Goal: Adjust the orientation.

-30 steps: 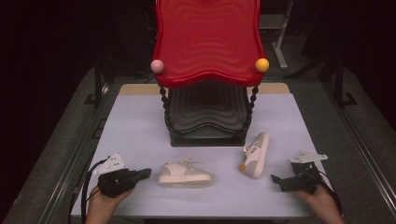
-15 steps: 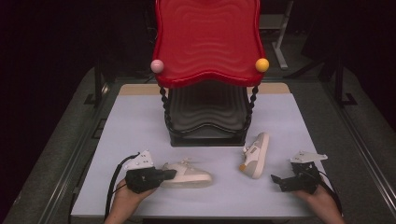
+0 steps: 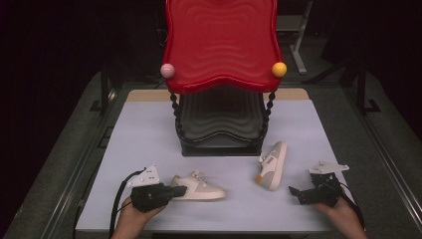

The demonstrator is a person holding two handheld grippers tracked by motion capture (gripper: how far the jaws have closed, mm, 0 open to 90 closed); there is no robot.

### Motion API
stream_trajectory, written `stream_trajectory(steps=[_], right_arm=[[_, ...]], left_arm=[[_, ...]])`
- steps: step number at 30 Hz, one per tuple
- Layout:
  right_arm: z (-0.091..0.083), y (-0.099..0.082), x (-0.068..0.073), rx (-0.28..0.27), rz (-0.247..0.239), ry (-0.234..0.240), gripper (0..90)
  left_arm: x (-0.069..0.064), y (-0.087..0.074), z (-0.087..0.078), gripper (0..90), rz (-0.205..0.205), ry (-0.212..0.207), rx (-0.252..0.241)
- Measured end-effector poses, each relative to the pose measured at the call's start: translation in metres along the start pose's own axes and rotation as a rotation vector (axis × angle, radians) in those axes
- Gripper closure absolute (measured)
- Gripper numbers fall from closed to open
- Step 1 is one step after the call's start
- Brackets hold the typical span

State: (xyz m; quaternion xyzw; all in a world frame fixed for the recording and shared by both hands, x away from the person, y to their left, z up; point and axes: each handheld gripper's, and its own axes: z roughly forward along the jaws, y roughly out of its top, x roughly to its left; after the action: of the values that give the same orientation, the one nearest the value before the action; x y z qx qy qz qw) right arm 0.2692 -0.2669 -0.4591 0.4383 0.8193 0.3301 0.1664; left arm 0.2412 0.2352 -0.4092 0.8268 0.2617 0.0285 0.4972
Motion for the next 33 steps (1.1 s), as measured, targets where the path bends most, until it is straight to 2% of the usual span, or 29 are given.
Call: stream_trajectory(steps=[5,9,15,18,22,27,33], right_arm=[[0.0,0.0,0.0,0.0,-0.001,0.0,1.0],[0.0,0.0,0.0,0.001,0.001,0.0,1.1],[0.0,0.0,0.0,0.0,0.001,0.0,1.1],[0.0,0.0,0.0,0.001,0.001,0.0,1.1],[0.0,0.0,0.0,0.0,0.001,0.0,1.1],[0.0,0.0,0.0,0.0,0.0,0.0,1.1],[0.0,0.0,0.0,0.0,0.0,0.0,1.1]], left_arm=[[-0.013,-0.008,-0.004,90.0,0.009,-0.02,0.027],[-0.02,-0.016,-0.004,90.0,0.0,-0.042,0.057],[-0.031,-0.028,-0.003,90.0,0.016,-0.053,0.136],[-0.033,-0.034,-0.002,90.0,0.022,-0.028,0.189],[-0.033,-0.035,-0.004,88.4,0.01,-0.023,0.181],[-0.036,-0.034,-0.012,87.1,0.028,-0.003,0.175],[-0.031,-0.041,-0.022,87.3,0.0,0.034,0.187]])
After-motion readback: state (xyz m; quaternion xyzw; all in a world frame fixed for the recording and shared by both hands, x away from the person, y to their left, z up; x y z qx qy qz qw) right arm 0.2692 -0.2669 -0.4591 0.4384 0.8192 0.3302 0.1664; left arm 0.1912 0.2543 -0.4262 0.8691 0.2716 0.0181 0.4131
